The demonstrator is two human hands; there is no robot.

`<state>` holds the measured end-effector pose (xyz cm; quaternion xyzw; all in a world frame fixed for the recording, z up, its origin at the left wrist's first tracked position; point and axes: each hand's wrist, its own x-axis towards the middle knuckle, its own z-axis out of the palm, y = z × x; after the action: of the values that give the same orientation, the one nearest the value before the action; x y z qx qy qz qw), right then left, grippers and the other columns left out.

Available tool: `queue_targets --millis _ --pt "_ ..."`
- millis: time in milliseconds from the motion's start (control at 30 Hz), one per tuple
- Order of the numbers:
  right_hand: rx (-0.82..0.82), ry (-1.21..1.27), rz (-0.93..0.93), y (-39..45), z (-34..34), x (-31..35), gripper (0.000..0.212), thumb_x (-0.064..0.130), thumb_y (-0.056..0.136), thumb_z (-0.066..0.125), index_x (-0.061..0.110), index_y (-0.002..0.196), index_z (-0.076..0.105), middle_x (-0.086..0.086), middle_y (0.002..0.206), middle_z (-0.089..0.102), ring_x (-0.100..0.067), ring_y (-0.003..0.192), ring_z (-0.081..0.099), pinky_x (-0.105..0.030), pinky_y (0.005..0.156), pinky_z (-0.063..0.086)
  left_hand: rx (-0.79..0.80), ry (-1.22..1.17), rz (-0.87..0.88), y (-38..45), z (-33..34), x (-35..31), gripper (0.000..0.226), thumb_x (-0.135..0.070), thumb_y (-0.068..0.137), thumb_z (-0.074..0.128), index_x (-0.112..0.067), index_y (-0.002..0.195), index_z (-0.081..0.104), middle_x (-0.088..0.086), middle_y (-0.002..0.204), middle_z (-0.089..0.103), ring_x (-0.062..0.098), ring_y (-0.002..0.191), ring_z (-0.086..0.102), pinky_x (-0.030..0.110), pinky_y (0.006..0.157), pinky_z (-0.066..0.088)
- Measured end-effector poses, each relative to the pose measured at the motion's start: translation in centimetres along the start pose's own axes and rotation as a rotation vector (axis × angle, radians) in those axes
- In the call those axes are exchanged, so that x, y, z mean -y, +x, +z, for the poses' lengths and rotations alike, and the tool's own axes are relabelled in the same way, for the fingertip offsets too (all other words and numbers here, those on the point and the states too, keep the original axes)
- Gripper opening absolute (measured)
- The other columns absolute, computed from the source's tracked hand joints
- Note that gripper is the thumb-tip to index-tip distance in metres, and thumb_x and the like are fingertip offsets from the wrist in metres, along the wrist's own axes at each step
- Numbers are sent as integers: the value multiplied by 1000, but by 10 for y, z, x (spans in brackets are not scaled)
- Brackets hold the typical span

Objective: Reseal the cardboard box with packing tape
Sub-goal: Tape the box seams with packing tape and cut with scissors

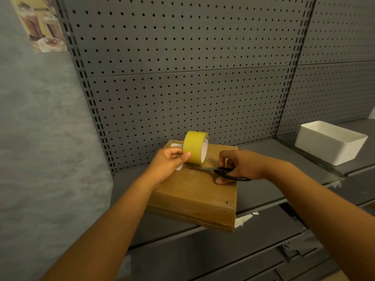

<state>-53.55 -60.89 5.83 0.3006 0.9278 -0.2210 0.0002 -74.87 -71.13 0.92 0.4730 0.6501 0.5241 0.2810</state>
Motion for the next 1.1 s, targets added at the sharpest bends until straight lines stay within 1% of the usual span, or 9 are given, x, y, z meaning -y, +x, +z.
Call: queue_targets --millis 133,267,367,467,567,800,900,1000,1100 --pt "9 -5 -23 1 0 -2 40 43 72 79 22 94 53 9 78 54 -6 71 50 -20 61 37 7 7 -3 0 -1 1 34 -31 88 65 -10 115 66 1 105 71 10 97 66 26 88 51" --pt "17 1 -29 2 -1 -2 42 43 71 80 18 94 54 9 76 53 -7 70 50 -20 62 39 13 3 6 -1 -1 -1 28 -28 89 64 -12 111 67 -3 101 72 5 91 66 18 81 50" --pt "22 2 -18 1 -1 -1 43 46 71 78 20 95 54 8 78 54 -7 72 51 -20 62 41 17 -7 9 -2 0 -1 20 -25 90 63 -15 106 68 -6 97 72 2 88 66 15 79 50" --pt "62 -21 7 -1 -3 0 46 55 70 75 25 96 50 8 83 53 -8 76 51 -22 67 42 15 -23 15 -1 0 -1 12 -22 91 62 -18 101 68 -6 94 72 2 86 67 13 76 50" --pt "109 -25 38 -1 -3 3 56 64 70 69 24 104 49 10 89 52 -8 81 51 -27 74 42 4 -30 14 0 0 0 19 -22 91 61 -14 107 68 -2 98 73 3 87 67 14 77 50" --pt "114 -28 72 -8 -10 -16 54 61 70 71 22 102 51 5 87 55 -14 81 54 -34 82 48 -10 -32 13 0 1 -3 21 -24 92 60 -15 110 67 -5 98 72 2 88 66 13 78 50" --pt "112 80 70 -18 -14 -32 56 59 65 74 19 99 54 1 82 60 -15 75 56 -34 80 50 -18 -46 13 0 2 -5 19 -24 92 60 -17 108 67 -5 96 72 3 88 67 15 79 50" --pt "111 209 96 -28 -17 -49 63 54 60 75 14 104 55 -3 83 65 -12 71 59 -27 75 53 -27 -64 6 -1 3 -5 14 -24 91 60 -22 104 67 -6 96 72 4 90 67 17 81 50" --pt "58 310 136 -38 -13 -69 52 46 68 74 15 105 55 -4 79 65 -10 64 58 -23 66 52 -31 -61 -5 -1 2 -4 15 -26 91 61 -22 104 67 -4 100 72 7 94 67 23 86 50"
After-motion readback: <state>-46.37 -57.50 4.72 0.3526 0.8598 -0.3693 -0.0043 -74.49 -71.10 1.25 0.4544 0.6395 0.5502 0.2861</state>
